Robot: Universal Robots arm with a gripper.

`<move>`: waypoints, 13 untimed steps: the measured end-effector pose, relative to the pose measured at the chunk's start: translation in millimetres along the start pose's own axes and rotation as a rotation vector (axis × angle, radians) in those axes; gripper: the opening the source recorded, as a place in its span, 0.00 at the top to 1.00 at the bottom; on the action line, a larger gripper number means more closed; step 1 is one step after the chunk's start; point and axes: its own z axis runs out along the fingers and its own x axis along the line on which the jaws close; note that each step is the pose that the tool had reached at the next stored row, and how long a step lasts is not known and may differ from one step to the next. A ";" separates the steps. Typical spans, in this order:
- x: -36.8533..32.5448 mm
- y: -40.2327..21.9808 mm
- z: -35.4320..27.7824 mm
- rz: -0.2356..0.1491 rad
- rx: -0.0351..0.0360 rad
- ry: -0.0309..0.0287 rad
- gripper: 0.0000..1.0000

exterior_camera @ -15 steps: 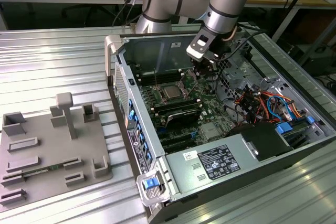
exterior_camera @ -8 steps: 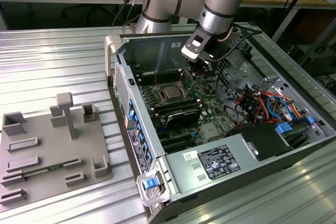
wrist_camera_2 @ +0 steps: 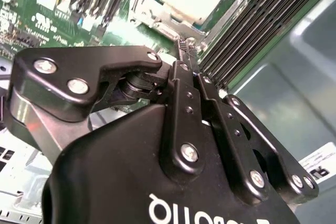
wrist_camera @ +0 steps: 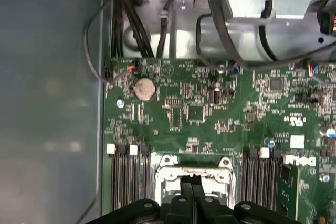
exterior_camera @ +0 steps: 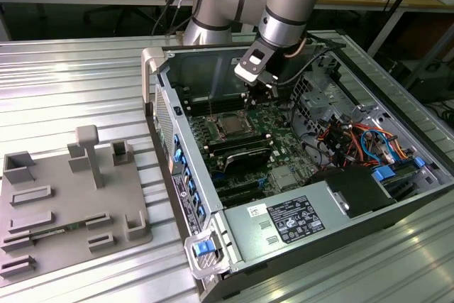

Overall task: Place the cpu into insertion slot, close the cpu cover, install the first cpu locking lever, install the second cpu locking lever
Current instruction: 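Close the cpu cover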

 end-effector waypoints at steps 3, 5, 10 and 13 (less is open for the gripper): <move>0.5 -11.0 1.5 0.000 -0.0001 0.0001 0.89; 0.8 -16.4 2.9 -0.001 -0.0001 0.0003 0.89; 1.2 -27.7 7.8 -0.003 -0.0002 0.0002 0.89; 1.4 -37.1 10.5 -0.008 0.0000 0.0000 0.89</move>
